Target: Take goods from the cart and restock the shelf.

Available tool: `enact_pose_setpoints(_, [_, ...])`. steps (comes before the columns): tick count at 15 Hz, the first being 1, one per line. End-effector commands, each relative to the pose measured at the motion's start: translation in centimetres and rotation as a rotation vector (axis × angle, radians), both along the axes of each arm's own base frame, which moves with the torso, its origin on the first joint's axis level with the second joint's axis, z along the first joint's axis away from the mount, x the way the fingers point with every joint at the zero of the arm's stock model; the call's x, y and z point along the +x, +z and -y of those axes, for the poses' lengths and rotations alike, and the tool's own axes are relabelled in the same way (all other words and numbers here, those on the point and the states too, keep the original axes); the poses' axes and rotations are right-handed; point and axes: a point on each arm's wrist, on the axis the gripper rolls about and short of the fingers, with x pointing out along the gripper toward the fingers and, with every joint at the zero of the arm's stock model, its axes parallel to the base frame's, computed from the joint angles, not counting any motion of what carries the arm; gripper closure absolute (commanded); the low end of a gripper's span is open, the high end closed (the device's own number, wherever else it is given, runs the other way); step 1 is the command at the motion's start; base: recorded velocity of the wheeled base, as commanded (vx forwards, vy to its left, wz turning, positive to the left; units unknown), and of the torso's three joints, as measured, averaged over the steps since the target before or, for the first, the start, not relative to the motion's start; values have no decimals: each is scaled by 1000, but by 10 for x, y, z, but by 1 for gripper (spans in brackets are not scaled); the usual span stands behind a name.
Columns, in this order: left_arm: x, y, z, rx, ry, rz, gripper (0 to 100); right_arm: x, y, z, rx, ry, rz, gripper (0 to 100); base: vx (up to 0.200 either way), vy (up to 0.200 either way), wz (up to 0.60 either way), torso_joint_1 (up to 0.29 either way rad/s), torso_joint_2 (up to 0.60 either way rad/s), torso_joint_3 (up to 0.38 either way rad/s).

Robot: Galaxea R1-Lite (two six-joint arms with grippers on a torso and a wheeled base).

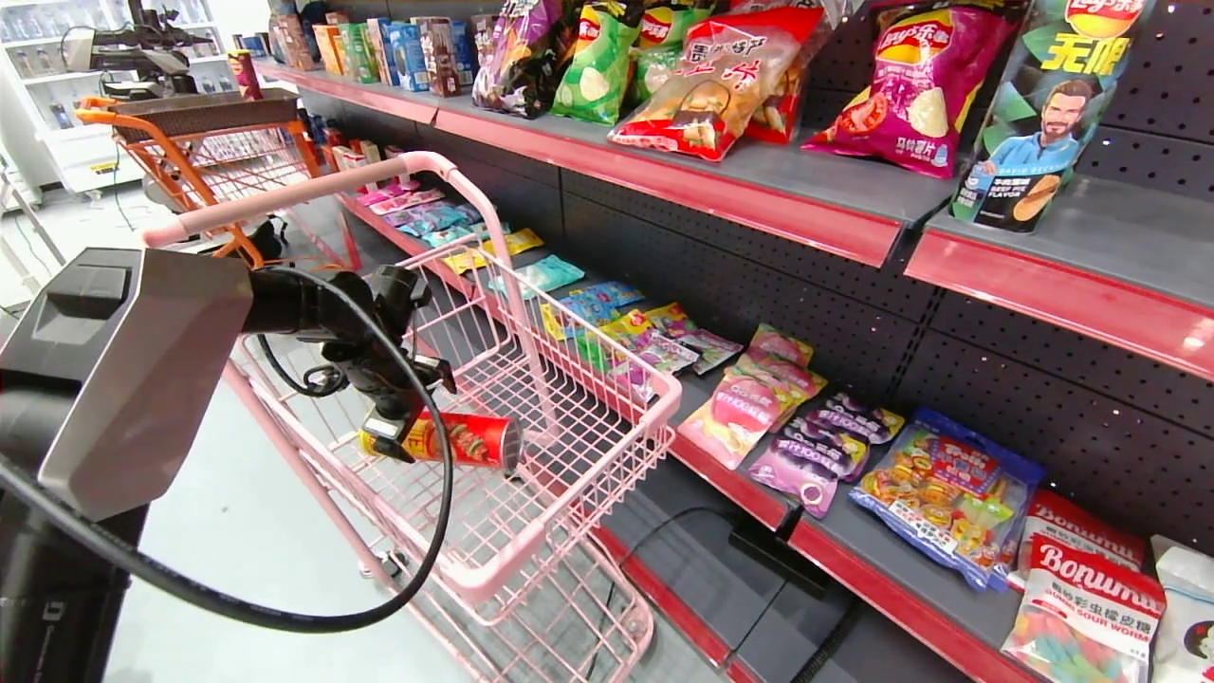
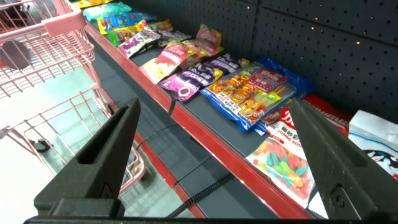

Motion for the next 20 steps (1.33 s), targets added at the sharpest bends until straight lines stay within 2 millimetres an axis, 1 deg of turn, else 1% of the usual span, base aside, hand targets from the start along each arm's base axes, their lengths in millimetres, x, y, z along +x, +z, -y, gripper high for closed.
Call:
enact_pose_setpoints(1, [2,-8,-1,2,1,-19,0,0,0,0,0,1,1,0,0,0,0,0,0,0])
enact_pose_setpoints(3, [3,-10,-2,-7,0,-23,0,0,0,0,0,1,1,0,0,0,0,0,0,0])
enact_pose_setpoints(8, [9,-15,-18,-16,35,-25,0,0,0,0,0,1,1,0,0,0,0,0,0,0])
enact_pose_setpoints(10, [10,-17,-21,-18,40,-30,0,0,0,0,0,1,1,0,0,0,0,0,0,0])
enact_pose_setpoints(17, [15,-19,-22,-35,39,-23,0,0,0,0,0,1,1,0,0,0,0,0,0,0])
enact_pose_setpoints(19, [15,-22,-22,-36,39,-30,0,0,0,0,0,1,1,0,0,0,0,0,0,0])
enact_pose_setpoints(20, [16,-27,-23,-35,42,-44,0,0,0,0,0,1,1,0,0,0,0,0,0,0])
